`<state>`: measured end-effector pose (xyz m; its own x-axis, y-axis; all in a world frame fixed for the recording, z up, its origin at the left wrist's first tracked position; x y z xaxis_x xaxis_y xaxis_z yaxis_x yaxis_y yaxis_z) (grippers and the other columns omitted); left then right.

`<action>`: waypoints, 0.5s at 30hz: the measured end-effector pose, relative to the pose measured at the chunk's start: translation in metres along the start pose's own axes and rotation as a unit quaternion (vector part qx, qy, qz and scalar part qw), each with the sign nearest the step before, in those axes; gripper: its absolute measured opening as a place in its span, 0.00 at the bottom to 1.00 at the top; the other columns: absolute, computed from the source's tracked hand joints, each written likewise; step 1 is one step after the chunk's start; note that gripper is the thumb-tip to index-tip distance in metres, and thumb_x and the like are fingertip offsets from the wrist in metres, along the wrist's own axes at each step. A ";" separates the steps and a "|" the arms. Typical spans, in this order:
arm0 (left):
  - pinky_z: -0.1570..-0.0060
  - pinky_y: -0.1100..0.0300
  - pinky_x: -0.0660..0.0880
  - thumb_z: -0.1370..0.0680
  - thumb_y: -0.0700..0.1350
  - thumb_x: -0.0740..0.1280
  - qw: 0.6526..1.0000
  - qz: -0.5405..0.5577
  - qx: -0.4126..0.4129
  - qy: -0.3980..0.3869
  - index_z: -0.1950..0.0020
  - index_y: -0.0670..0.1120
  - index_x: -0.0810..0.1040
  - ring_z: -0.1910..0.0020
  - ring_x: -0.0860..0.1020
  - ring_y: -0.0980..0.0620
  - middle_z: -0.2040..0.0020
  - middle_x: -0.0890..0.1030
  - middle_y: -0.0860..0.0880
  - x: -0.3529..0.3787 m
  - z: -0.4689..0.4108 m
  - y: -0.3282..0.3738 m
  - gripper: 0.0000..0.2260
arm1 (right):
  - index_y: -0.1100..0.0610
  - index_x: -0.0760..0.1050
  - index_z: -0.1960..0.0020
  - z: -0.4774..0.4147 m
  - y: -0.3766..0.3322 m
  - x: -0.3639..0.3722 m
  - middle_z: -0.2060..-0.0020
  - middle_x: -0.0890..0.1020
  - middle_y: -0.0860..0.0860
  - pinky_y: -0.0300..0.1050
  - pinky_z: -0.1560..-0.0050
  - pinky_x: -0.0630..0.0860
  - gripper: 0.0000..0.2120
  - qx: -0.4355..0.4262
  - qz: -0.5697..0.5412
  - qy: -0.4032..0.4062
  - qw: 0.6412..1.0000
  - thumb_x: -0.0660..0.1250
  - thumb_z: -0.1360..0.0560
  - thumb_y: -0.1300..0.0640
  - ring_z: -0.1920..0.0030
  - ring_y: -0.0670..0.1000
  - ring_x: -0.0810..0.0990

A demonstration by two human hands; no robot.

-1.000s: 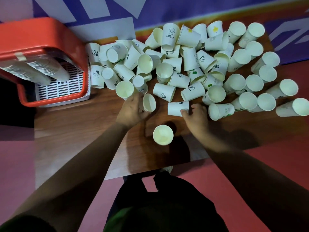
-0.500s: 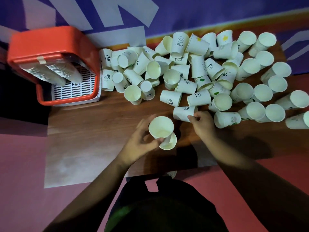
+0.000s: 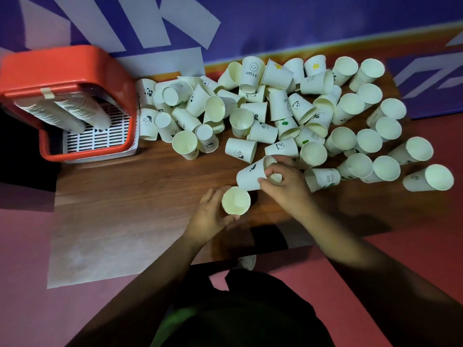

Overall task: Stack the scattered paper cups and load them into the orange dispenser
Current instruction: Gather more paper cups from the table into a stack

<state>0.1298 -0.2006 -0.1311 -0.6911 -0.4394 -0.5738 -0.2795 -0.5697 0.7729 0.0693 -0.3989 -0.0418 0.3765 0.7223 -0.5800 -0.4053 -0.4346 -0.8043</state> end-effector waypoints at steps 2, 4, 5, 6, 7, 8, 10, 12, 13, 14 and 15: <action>0.33 0.45 0.71 0.30 0.52 0.79 1.000 -0.002 -0.015 0.011 0.26 0.50 0.67 0.31 0.68 0.47 0.33 0.71 0.50 -0.004 -0.007 -0.003 0.36 | 0.52 0.76 0.47 0.008 -0.014 0.010 0.42 0.75 0.47 0.30 0.41 0.66 0.16 -0.021 0.000 -0.043 0.999 0.76 0.32 0.57 0.42 0.44 0.72; 0.29 0.49 0.66 0.31 0.54 0.79 1.000 0.003 -0.030 -0.006 0.22 0.48 0.63 0.27 0.65 0.48 0.28 0.70 0.48 -0.008 -0.011 -0.009 0.42 | 0.51 0.70 0.35 0.015 -0.021 0.019 0.38 0.74 0.46 0.37 0.39 0.68 0.29 -0.018 0.007 -0.073 0.997 0.77 0.32 0.53 0.39 0.43 0.71; 0.29 0.53 0.65 0.31 0.54 0.80 0.999 0.004 -0.034 -0.017 0.21 0.48 0.62 0.27 0.64 0.50 0.28 0.69 0.47 -0.012 -0.013 -0.010 0.43 | 0.50 0.67 0.31 0.017 -0.024 0.024 0.35 0.73 0.46 0.39 0.37 0.68 0.33 -0.021 0.010 -0.088 0.996 0.77 0.32 0.52 0.37 0.43 0.71; 0.30 0.57 0.64 0.30 0.54 0.79 0.999 0.001 -0.028 -0.019 0.22 0.48 0.64 0.28 0.64 0.53 0.29 0.70 0.47 -0.020 -0.014 -0.011 0.42 | 0.51 0.65 0.29 0.018 -0.027 0.030 0.33 0.72 0.46 0.40 0.36 0.67 0.37 -0.032 0.019 -0.101 0.994 0.78 0.32 0.51 0.35 0.44 0.70; 0.32 0.60 0.63 0.30 0.55 0.78 1.000 -0.010 -0.023 -0.012 0.24 0.47 0.67 0.31 0.64 0.56 0.31 0.72 0.46 -0.031 -0.014 -0.013 0.38 | 0.51 0.63 0.28 0.019 -0.030 0.036 0.32 0.71 0.47 0.42 0.34 0.67 0.39 -0.046 0.037 -0.111 0.992 0.78 0.33 0.51 0.33 0.46 0.70; 0.34 0.62 0.63 0.29 0.57 0.76 1.000 -0.025 -0.019 0.002 0.27 0.46 0.70 0.34 0.65 0.57 0.34 0.75 0.45 -0.045 -0.015 -0.017 0.35 | 0.52 0.63 0.27 0.019 -0.031 0.043 0.31 0.71 0.48 0.45 0.33 0.68 0.40 -0.062 0.065 -0.118 0.989 0.78 0.33 0.50 0.32 0.48 0.70; 0.37 0.56 0.68 0.27 0.58 0.72 0.997 -0.059 -0.025 0.045 0.32 0.42 0.74 0.37 0.69 0.50 0.40 0.76 0.43 -0.078 -0.019 -0.028 0.29 | 0.54 0.63 0.26 0.020 -0.035 0.057 0.31 0.71 0.51 0.51 0.33 0.69 0.42 -0.092 0.132 -0.124 0.979 0.79 0.34 0.49 0.32 0.53 0.71; 0.37 0.48 0.71 0.25 0.48 0.74 0.992 -0.082 -0.041 0.088 0.33 0.40 0.73 0.36 0.72 0.40 0.39 0.74 0.40 -0.110 -0.028 -0.040 0.24 | 0.55 0.63 0.26 0.021 -0.032 0.073 0.31 0.71 0.52 0.54 0.33 0.69 0.43 -0.097 0.189 -0.129 0.969 0.78 0.34 0.47 0.32 0.55 0.71; 0.36 0.47 0.71 0.24 0.45 0.74 0.989 -0.088 -0.049 0.108 0.32 0.39 0.73 0.35 0.72 0.38 0.38 0.73 0.38 -0.124 -0.034 -0.044 0.23 | 0.55 0.63 0.26 0.023 -0.028 0.081 0.31 0.71 0.52 0.54 0.32 0.68 0.43 -0.090 0.204 -0.132 0.966 0.78 0.34 0.46 0.31 0.56 0.70; 0.35 0.47 0.69 0.24 0.45 0.74 0.987 -0.092 -0.055 0.122 0.31 0.39 0.71 0.34 0.70 0.37 0.36 0.72 0.37 -0.135 -0.041 -0.044 0.24 | 0.56 0.63 0.26 0.024 -0.023 0.088 0.30 0.71 0.52 0.54 0.31 0.67 0.43 -0.080 0.211 -0.134 0.965 0.78 0.34 0.46 0.31 0.55 0.69; 0.33 0.46 0.68 0.24 0.45 0.74 0.985 -0.095 -0.062 0.134 0.30 0.39 0.70 0.32 0.68 0.37 0.35 0.71 0.37 -0.144 -0.047 -0.042 0.26 | 0.56 0.63 0.26 0.025 -0.018 0.094 0.30 0.70 0.53 0.53 0.31 0.67 0.43 -0.072 0.213 -0.134 0.965 0.78 0.34 0.46 0.30 0.55 0.68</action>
<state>0.2727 -0.1462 -0.0935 -0.4298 -0.4748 -0.7680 -0.2906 -0.7325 0.6156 0.0916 -0.3097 -0.0790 -0.0351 0.5669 -0.8230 -0.3494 -0.7785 -0.5213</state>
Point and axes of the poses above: each hand's wrist, its own z-axis away from the middle knuckle, its own x-axis out of the palm, y = z × x, the point moved 10 cm from there along -z, towards the middle knuckle
